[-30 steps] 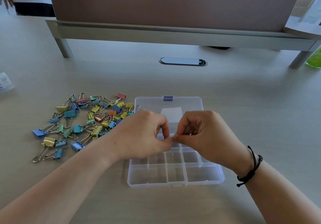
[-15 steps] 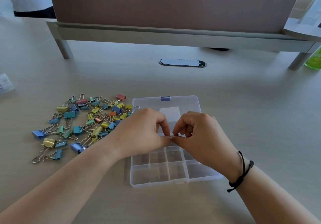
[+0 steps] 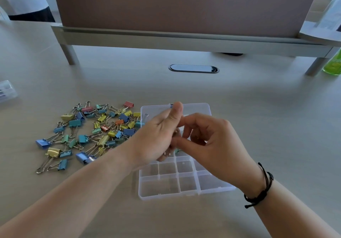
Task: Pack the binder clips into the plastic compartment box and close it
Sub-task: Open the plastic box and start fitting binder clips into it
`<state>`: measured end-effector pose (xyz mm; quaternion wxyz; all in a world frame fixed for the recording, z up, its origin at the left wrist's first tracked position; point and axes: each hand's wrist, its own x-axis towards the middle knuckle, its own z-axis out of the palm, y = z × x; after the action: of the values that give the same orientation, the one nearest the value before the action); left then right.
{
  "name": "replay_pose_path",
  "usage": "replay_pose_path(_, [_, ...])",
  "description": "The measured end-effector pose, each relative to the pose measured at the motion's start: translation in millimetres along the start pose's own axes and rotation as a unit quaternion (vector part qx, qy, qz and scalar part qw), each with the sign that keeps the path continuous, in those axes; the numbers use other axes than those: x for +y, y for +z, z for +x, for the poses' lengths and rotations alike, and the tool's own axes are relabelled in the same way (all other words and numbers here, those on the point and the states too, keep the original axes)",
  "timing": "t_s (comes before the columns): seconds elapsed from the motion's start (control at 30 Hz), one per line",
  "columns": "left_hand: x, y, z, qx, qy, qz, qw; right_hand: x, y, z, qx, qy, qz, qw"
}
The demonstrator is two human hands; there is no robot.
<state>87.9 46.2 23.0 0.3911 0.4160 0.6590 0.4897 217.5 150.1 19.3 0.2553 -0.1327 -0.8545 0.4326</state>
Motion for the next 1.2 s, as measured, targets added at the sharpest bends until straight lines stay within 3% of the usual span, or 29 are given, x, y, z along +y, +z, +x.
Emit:
replay_pose_path(0.13, [-1, 4, 1, -0.023, 0.009, -0.001, 1.000, 0, 3, 0, 0.001, -0.016, -0.016, 1.000])
replay_pose_path(0.3, [1, 4, 1, -0.006, -0.006, 0.015, 1.000, 2, -5, 3, -0.031, 0.037, 0.026, 0.998])
replay_pose_path(0.6, [8, -14, 3, 0.021, 0.022, 0.114, 0.993, 6, -19, 9, 0.019, 0.107, 0.040, 0.993])
replay_pose_path(0.93, [1, -13, 4, 0.078, 0.077, 0.120, 0.987, 6, -15, 5, -0.038, 0.068, -0.022, 0.997])
replay_pose_path(1.2, [1, -13, 4, 0.064, 0.049, 0.122, 0.989, 11, -18, 10, 0.031, 0.084, 0.095, 0.991])
